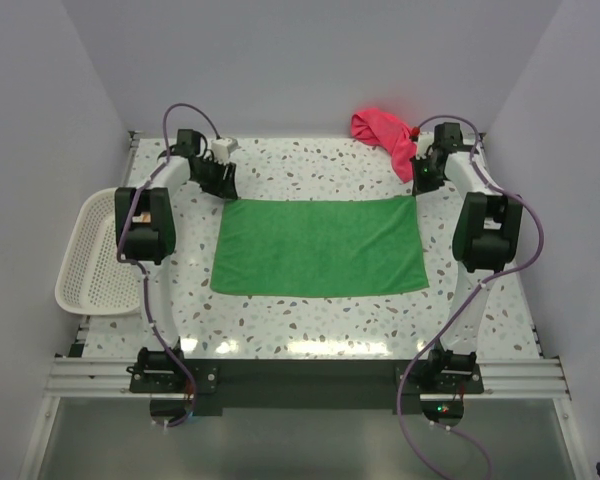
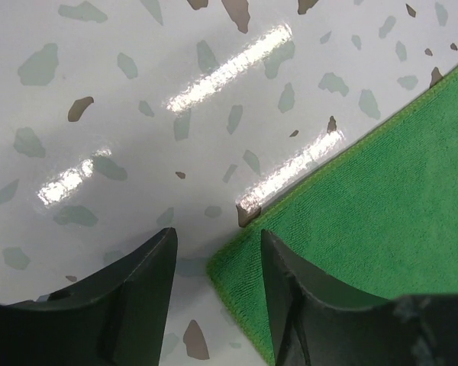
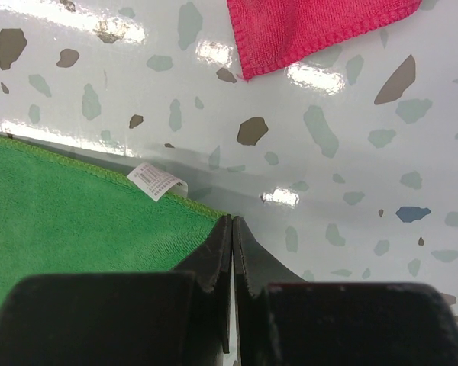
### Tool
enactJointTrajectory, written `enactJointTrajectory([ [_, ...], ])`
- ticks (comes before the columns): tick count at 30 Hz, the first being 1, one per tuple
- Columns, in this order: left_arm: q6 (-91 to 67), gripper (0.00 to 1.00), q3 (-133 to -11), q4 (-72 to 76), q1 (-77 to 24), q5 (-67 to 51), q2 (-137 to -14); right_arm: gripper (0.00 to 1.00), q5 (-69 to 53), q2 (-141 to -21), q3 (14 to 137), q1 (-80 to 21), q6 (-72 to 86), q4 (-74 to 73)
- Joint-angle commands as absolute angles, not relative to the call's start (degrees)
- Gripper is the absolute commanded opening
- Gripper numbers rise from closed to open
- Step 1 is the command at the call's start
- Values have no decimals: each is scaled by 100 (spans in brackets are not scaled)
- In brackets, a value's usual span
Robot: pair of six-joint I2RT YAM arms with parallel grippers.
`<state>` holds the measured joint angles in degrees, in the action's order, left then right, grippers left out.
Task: Roll the towels
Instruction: Fold the towel
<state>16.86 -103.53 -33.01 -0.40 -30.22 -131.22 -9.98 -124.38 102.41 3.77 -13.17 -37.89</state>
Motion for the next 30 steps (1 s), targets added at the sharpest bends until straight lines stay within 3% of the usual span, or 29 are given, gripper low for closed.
enactJointTrajectory([
  [1, 1714, 54, -10302, -3349, -9, -2875, -12920, 0, -1011, -12410, 10406, 378, -1406, -3656],
  [4, 1740, 54, -10222, -3375, -9, -2778, -12911, 0, -1037, -12428, 10398, 387, -1415, -3691],
  [11, 1924, 37, -10134, -3533, -9, -2733, -12964, 0, -1028, -12454, 10441, 378, -1441, -3753],
  [20, 2100, 36, -9686, -3647, -26, -2743, -12727, 0, -1055, -12472, 10468, 378, -1450, -3797],
  [30, 2153, 31, -9439, -3340, -263, -1961, -12700, 0, -1107, -12489, 10424, 378, -1441, -3806],
])
